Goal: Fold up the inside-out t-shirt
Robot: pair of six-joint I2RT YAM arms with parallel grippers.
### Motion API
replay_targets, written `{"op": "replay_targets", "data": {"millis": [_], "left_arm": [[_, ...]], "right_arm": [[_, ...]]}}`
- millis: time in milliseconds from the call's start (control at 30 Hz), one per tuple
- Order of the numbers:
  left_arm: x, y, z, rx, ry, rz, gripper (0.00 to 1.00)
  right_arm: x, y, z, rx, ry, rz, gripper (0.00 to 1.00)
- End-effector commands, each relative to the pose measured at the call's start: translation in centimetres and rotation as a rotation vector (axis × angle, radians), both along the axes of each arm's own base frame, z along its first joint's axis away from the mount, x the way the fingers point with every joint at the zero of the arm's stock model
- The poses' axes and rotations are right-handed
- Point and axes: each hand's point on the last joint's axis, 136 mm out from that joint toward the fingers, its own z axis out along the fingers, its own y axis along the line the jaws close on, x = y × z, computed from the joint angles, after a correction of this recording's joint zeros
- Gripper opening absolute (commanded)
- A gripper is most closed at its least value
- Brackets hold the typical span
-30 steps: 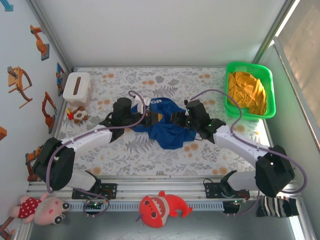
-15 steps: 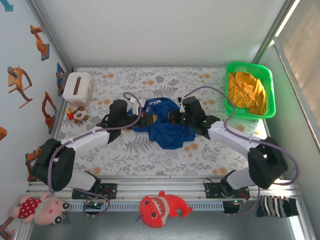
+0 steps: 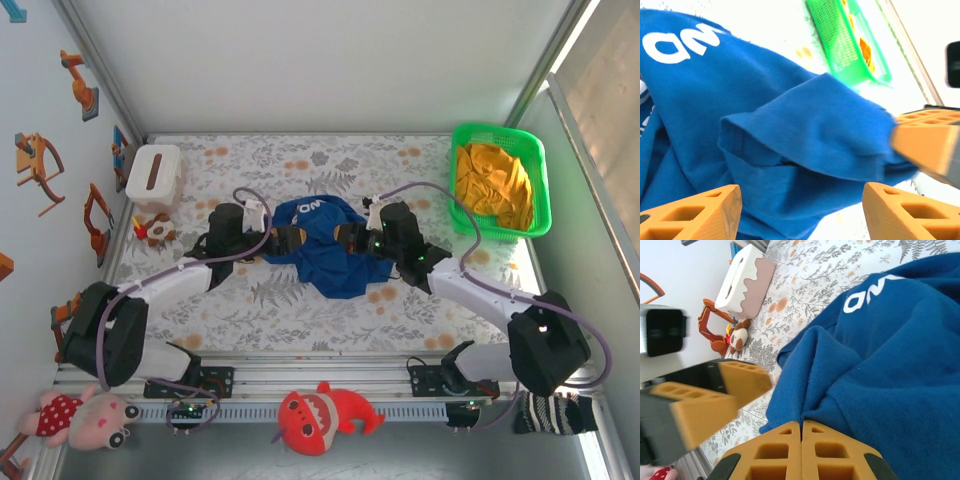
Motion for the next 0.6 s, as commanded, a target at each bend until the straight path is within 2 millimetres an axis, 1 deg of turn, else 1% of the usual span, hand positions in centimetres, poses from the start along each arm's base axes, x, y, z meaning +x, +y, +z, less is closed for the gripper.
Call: {"op": "replay_targets", "data": {"millis": [0, 100, 200, 433, 567], "left_arm": [[-0.8, 1.1, 2.3, -0.044, -0.042, 0.042, 0.67], [-1.3, 1.3, 3.5, -0.078, -0.055, 0.064, 0.70], [-1.5, 0.4, 4.1, -0.100, -0.054, 0.047, 0.71], [-1.3, -3.5, 2.7, -0.130, -0.012, -0.003, 0.72], [-0.1, -4.5, 2.5, -0.158, -0.012, 0.026, 0.73]], "right_arm": [[0.5, 0.5, 0.8, 0.058, -0.021, 0.000, 0.00], [0.7, 0.6, 0.5, 0.065, -0.011, -0.006, 0.00], [0.8, 0.6, 0.4, 0.071, -0.009, -0.012, 0.00], [0.8, 0.5, 0.6, 0.076, -0.009, -0.019, 0.00], [0.6, 0.3, 0.5, 0.069, -0.006, -0.024, 0.00]]}}
